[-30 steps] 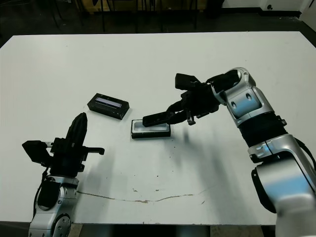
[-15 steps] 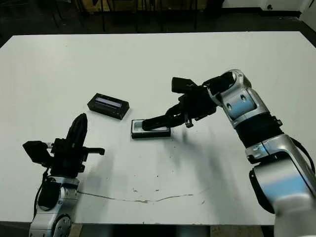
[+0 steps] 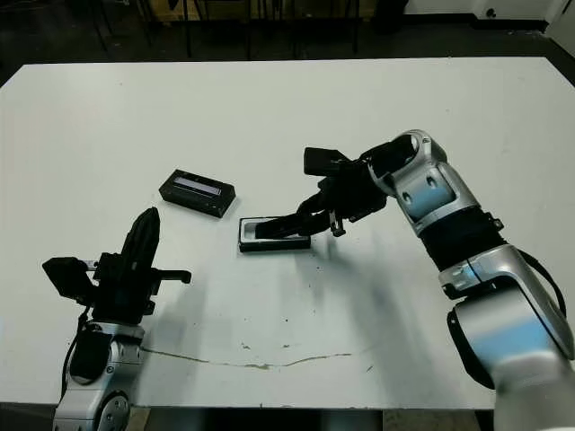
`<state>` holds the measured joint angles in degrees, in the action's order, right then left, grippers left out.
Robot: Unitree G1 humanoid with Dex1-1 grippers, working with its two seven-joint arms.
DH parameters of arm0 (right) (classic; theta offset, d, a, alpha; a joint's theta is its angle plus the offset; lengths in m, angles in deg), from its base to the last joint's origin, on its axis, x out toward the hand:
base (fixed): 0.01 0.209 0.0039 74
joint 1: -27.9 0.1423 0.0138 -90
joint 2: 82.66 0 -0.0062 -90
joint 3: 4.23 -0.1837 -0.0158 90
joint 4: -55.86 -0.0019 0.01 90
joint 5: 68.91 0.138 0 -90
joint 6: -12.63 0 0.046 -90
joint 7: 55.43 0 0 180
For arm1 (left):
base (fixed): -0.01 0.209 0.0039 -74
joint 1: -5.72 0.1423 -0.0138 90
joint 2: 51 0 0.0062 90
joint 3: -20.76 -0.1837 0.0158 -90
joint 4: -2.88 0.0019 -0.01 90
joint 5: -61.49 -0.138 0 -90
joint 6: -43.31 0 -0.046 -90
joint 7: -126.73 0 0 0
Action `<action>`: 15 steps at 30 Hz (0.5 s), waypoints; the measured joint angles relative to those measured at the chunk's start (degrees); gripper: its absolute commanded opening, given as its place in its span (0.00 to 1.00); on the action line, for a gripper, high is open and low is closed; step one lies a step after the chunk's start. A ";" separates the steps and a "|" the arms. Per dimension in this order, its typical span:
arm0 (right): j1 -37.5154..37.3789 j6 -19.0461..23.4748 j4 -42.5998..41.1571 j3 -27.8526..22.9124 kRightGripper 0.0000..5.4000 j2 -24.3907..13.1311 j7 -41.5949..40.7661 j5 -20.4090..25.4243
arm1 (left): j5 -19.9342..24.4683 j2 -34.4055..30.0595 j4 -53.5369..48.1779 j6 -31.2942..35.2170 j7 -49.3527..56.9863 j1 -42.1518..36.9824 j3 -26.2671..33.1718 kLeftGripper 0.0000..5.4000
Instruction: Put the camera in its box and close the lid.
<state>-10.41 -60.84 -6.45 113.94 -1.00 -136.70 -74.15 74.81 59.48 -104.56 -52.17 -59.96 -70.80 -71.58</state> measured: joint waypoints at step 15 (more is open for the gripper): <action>0.55 2.89 0.34 1.19 0.09 2.93 1.53 -1.60 | 0.01 0.03 0.01 -0.64 0.08 0.44 -0.55 0.00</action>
<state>-9.85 -57.95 -6.10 115.13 1.93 -135.16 -75.75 74.82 59.51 -104.55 -52.81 -59.88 -70.36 -72.12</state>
